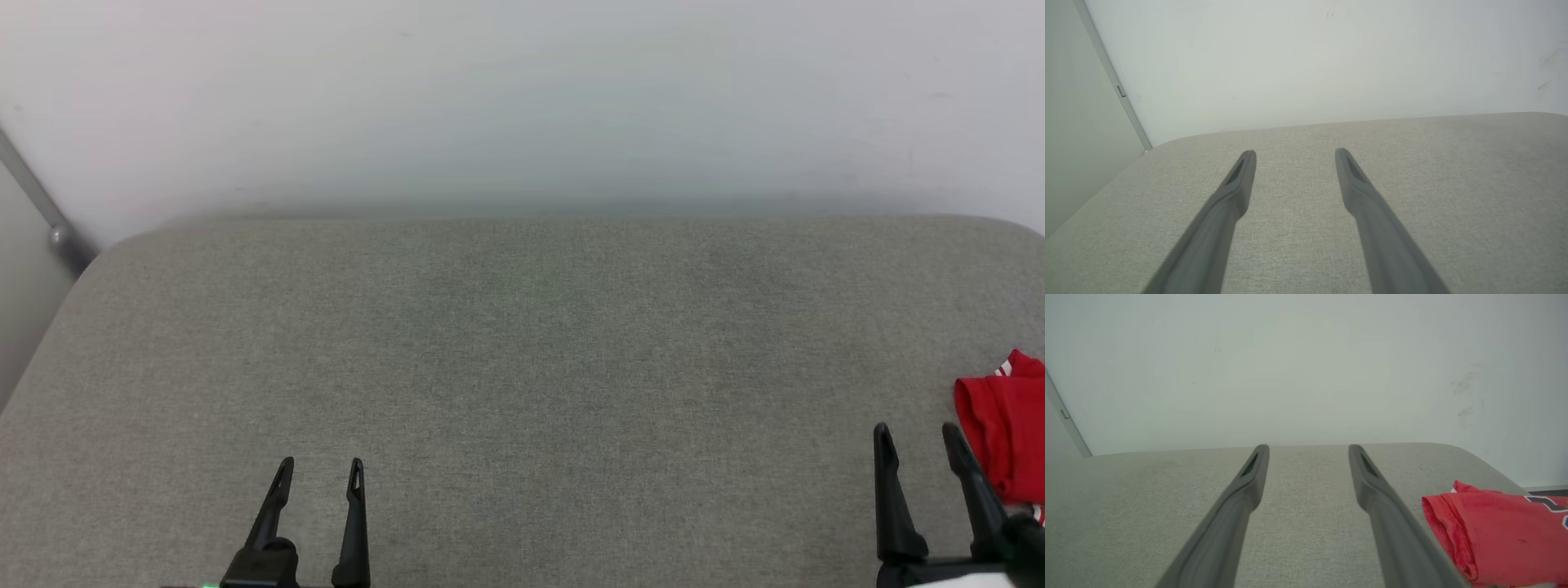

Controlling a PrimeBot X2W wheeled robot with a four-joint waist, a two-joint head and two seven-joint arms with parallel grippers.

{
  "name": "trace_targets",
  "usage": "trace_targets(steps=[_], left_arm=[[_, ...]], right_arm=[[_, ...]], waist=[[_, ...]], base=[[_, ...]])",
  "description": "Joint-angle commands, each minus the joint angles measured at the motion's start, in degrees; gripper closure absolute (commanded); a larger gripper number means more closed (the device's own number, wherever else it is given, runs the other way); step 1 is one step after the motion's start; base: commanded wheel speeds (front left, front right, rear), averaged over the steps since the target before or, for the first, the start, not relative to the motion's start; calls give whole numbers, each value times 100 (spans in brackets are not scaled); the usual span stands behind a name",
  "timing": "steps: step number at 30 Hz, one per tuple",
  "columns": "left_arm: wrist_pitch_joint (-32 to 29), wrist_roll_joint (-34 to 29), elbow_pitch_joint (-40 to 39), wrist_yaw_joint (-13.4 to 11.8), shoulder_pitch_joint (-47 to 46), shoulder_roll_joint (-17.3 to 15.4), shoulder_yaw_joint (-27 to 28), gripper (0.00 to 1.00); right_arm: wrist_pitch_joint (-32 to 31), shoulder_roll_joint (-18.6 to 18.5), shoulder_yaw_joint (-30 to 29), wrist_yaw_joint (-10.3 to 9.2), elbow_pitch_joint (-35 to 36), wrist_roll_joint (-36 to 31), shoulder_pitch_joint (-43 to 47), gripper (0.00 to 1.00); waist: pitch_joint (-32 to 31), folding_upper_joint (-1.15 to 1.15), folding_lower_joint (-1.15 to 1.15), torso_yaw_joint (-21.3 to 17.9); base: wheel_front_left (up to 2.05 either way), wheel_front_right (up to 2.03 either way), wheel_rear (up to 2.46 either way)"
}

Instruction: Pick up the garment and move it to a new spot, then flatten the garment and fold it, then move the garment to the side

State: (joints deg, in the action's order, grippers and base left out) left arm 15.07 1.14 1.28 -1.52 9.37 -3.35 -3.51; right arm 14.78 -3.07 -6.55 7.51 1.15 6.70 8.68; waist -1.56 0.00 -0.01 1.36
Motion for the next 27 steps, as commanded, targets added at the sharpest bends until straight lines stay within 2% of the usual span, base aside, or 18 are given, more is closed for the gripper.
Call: trace_targets(steps=[1, 9, 22, 23, 27], left_arm=[[12, -54, 0, 0, 95, -4, -12, 0], [12, -73, -6, -27, 163, -22, -59, 0], [12, 89, 42, -46, 219, -1, 34, 0], [0, 95, 55, -10, 171, 2, 22, 100], [-15, 143, 269, 3, 214, 15, 8, 100]], right_arm=[[24, 32, 21, -5, 2, 90, 131, 0], [39, 33, 124, -5, 102, 440, 496, 0], [41, 34, 156, -5, 222, 451, 610, 0], [25, 6, 160, 1, 191, 480, 566, 100], [3, 6, 176, 1, -19, 514, 567, 100]], waist=[[-24, 0, 1, 7], [-114, 0, 1, 43], [-100, 0, 1, 44], [-101, 0, 1, 44], [-100, 0, 1, 44]], base=[[0, 0, 0], [0, 0, 0], [0, 0, 0], [0, 0, 0], [0, 0, 0]])
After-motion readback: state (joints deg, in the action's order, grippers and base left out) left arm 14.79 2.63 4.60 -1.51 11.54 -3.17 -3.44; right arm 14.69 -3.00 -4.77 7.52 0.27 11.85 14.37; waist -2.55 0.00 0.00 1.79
